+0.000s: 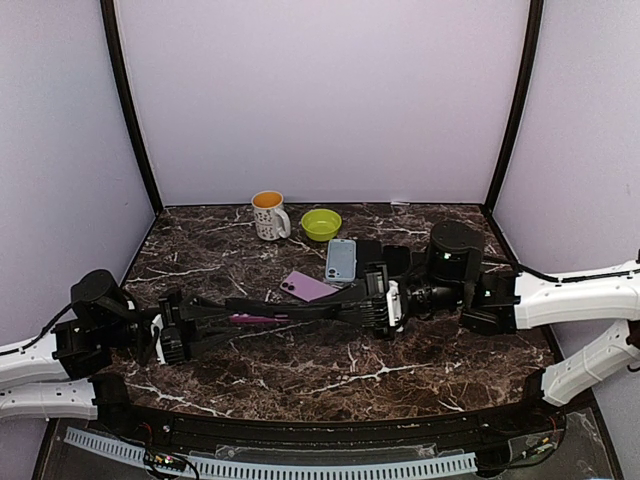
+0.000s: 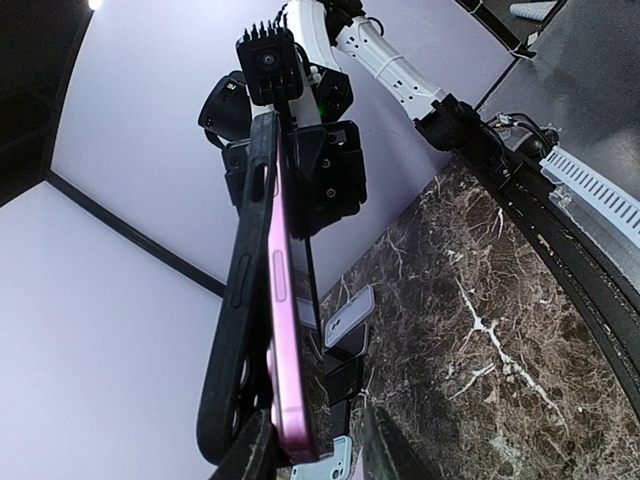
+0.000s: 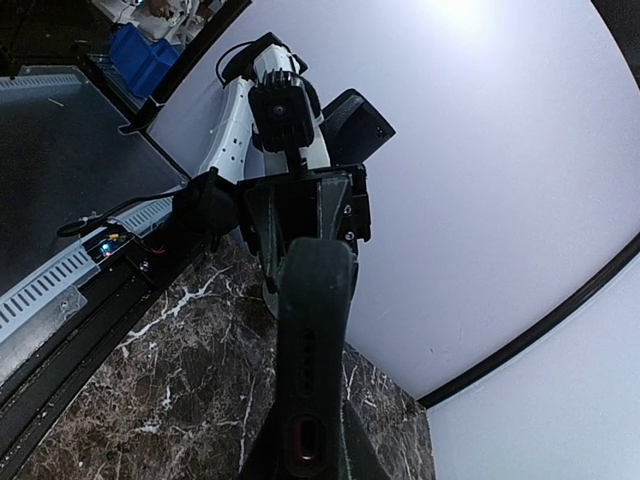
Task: Take the phone out of the phone case
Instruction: Pass from the right arm to the left
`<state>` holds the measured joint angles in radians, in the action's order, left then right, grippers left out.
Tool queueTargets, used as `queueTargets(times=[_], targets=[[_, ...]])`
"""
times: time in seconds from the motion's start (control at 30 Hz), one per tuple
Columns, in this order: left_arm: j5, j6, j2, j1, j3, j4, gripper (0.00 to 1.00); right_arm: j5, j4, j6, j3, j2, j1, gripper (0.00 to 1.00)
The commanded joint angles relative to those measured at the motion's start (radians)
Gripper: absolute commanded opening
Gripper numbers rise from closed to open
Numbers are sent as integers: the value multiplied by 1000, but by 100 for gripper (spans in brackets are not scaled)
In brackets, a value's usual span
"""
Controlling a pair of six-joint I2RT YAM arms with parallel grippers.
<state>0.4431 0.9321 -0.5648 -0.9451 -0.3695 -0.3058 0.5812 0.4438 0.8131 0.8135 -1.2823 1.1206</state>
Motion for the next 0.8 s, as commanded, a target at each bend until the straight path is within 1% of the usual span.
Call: queueTargets(times=[0.0,0.1,0.3,0.43,0.5,0.53,0.6,0.63,0.67,0.7,0.73,0.77], targets=[[7,-6,-10,6,2,-20,32,64,136,-17,57,-23,33,0],[11,-12,-9,6,3,-21,32,52,159,-15,58,-47,37,0],[-3,-27,-5,6,3,-32,26,53,191,-2,76,-94,46,0],[-27,-28,-6,6,-1,-37,17,65,194,8,86,-115,52,0],[-43,-24,-6,6,-1,-36,5,68,194,12,85,-122,56,0],[-52,-22,-6,6,0,-34,2,70,195,12,83,-123,58,0],[-66,-18,-6,5,-2,-34,0,59,195,2,72,-118,61,0],[-71,-17,-6,5,-2,-33,0,44,198,-15,61,-110,61,2],[-77,-13,-6,6,-2,-31,0,20,205,-42,46,-100,62,21],[-80,-10,-8,5,-1,-30,0,-15,226,-91,23,-89,62,43],[-84,0,-10,6,-1,-26,0,-57,260,-164,-7,-73,62,56],[-85,6,-15,5,-2,-16,0,-98,290,-241,-38,-57,63,74]])
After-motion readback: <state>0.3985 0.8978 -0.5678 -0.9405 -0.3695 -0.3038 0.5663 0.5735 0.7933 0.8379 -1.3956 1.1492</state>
